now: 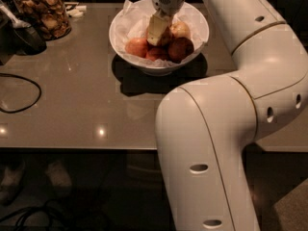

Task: Pick apple from white bowl

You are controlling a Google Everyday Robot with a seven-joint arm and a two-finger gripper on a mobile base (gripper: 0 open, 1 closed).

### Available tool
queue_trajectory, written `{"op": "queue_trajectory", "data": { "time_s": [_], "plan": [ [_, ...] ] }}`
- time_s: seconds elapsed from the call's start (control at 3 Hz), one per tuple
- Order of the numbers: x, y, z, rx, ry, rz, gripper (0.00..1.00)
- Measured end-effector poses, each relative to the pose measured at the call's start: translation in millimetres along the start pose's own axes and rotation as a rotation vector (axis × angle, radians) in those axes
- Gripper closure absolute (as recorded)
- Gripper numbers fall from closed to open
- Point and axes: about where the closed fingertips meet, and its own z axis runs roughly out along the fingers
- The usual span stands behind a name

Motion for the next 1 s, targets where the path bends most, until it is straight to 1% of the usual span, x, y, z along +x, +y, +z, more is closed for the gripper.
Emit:
{"op": "queue_trajectory", "data": {
  "time_s": [0.33, 0.67, 1.0],
  "plan": [
    [-5.7, -3.7, -4.0, 0.025, -0.023, -0.012, 1.00],
    [-8.7, 2.7, -19.7, 0.031, -0.046, -0.029, 1.00],
    [1.4, 12.5, -54.4, 0.052, -0.103, -0.043, 1.00]
  ]
}}
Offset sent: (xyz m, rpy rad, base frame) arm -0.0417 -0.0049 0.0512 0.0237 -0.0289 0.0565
